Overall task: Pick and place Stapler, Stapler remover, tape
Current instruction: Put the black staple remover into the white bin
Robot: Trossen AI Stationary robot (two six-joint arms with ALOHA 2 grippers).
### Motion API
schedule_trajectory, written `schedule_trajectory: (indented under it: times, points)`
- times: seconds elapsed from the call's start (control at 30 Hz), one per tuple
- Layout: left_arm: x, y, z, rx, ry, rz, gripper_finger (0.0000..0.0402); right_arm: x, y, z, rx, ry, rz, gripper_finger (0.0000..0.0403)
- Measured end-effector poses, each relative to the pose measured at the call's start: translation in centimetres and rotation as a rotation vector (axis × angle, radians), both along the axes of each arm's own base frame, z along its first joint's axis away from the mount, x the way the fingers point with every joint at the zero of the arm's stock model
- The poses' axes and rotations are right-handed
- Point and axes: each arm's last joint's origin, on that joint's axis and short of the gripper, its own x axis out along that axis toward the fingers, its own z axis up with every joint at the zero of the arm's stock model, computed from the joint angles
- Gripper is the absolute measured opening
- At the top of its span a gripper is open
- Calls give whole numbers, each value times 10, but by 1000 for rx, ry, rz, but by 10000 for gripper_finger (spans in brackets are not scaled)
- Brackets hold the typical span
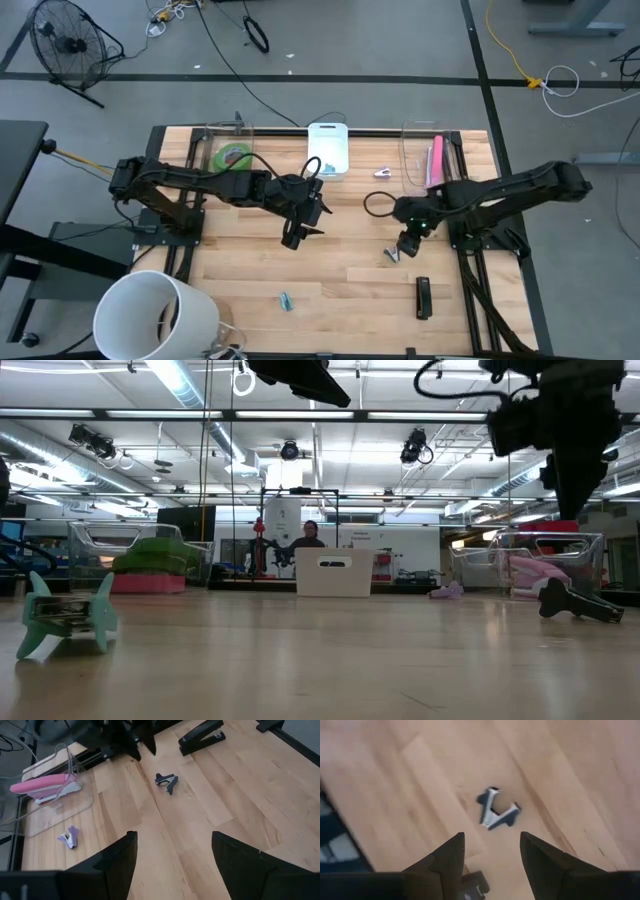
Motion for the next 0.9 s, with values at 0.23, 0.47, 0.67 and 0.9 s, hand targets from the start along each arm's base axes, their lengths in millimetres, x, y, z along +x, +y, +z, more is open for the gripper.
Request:
schedule_trajectory:
  times: [0.23, 0.47, 0.67, 0.9]
  points:
    - [0, 0, 0, 1, 0, 0, 257, 4, -1, -14, -13, 144, -199, 190]
    - [0, 0, 0, 1, 0, -1, 257, 9, 6, -24, -17, 209, -290, 190]
    - [0, 0, 0, 1, 1, -1, 257, 14, 16, -32, -56, 232, -292, 190]
    - [0, 0, 0, 1, 0, -1, 257, 23, 24, -47, -51, 211, -294, 190]
